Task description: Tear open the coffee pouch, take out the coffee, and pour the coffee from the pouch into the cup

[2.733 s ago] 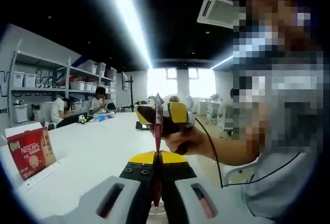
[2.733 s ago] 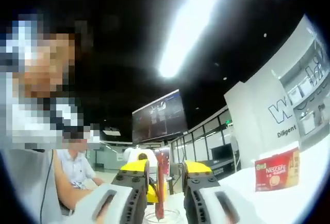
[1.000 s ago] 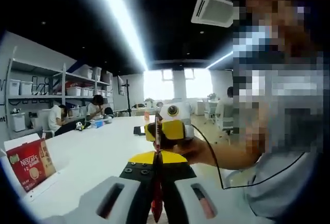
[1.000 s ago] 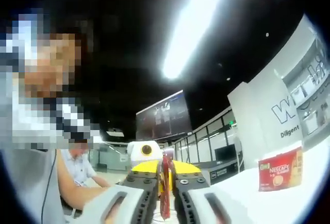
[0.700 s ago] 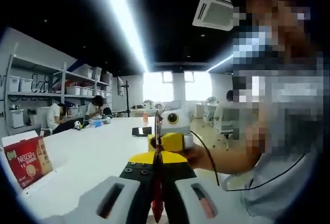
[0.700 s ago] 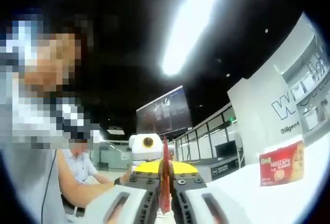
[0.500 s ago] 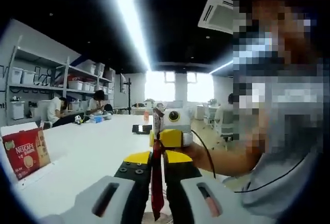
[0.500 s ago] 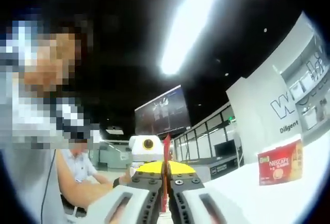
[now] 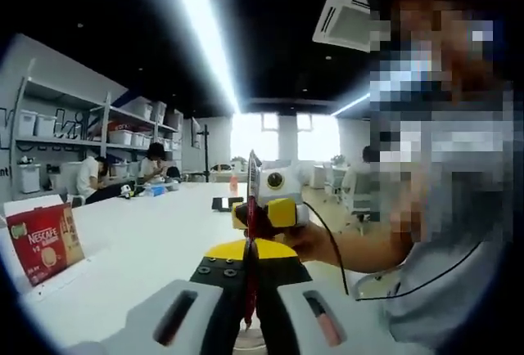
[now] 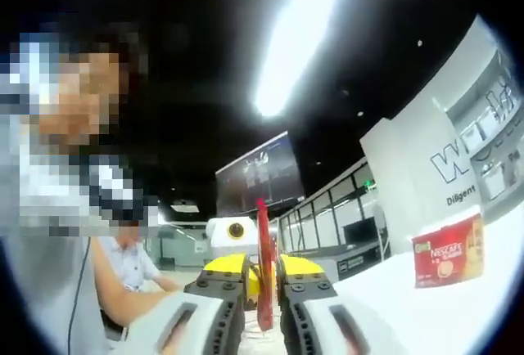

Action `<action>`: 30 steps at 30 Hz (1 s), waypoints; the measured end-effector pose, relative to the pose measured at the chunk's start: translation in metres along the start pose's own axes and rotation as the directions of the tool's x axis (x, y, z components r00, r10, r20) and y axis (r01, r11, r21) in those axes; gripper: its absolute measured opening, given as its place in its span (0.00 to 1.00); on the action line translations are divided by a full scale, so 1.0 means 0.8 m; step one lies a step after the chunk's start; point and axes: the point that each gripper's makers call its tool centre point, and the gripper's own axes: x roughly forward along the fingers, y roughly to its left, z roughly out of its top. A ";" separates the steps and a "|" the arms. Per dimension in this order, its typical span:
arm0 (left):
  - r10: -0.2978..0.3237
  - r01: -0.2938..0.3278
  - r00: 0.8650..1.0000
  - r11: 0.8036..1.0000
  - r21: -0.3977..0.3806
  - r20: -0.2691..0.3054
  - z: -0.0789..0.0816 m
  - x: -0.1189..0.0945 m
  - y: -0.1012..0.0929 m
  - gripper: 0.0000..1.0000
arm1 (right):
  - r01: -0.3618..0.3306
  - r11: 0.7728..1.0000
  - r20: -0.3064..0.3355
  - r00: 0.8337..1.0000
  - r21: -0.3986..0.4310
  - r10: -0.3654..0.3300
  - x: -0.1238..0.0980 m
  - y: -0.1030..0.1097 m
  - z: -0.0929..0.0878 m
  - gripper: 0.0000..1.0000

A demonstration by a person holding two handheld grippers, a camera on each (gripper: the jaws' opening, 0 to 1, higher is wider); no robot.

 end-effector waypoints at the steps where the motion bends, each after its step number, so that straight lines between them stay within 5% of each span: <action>1: -0.001 0.001 1.000 1.000 0.000 0.001 0.001 0.000 0.000 0.04 | 0.000 1.000 -0.001 1.000 0.003 0.000 -0.001 0.000 -0.002 0.11; 11: 0.003 -0.004 1.000 0.999 -0.047 -0.017 -0.012 -0.005 0.002 0.13 | 0.013 1.000 0.007 1.000 0.002 -0.013 -0.007 0.000 0.000 0.03; 18: 0.000 -0.001 1.000 0.999 -0.041 -0.026 -0.022 -0.012 0.000 0.07 | 0.009 1.000 0.013 1.000 -0.011 -0.009 -0.007 0.003 0.004 0.04; 24: 0.006 -0.007 1.000 1.000 -0.021 -0.020 -0.019 -0.014 0.000 0.05 | 0.019 1.000 -0.014 1.000 0.006 -0.019 -0.007 0.001 -0.010 0.17; 30: 0.001 -0.002 1.000 1.000 -0.024 -0.029 -0.021 -0.013 -0.003 0.06 | 0.014 1.000 -0.035 0.999 0.028 -0.013 -0.010 0.004 -0.025 0.05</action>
